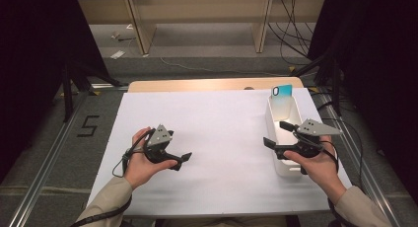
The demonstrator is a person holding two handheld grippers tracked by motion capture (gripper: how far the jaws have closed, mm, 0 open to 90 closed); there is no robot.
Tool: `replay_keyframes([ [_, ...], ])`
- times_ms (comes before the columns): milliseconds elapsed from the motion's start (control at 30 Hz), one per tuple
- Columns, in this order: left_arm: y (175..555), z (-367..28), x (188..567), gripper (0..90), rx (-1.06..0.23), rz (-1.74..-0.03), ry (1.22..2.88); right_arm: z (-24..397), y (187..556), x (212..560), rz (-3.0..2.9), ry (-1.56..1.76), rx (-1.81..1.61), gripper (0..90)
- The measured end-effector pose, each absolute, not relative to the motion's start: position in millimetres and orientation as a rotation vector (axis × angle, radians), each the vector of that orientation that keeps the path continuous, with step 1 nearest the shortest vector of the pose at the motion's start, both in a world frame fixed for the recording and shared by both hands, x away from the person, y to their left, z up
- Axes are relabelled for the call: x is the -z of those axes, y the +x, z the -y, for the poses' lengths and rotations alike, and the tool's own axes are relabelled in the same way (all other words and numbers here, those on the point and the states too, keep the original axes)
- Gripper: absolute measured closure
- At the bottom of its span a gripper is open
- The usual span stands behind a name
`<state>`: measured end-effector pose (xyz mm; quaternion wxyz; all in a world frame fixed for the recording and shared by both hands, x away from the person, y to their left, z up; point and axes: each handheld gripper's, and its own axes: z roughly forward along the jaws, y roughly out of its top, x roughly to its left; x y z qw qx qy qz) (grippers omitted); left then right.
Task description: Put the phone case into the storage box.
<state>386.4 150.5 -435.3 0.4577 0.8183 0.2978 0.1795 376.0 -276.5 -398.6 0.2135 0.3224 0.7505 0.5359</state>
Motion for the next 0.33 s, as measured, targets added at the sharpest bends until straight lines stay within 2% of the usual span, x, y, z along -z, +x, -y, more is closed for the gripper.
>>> replay_keyframes([
  [333, 387.3, -150.7, 435.2, 0.3, -0.436, -0.744, 2.000, 277.5, 376.6, 398.0, -2.077, 0.897, -1.495, 15.6],
])
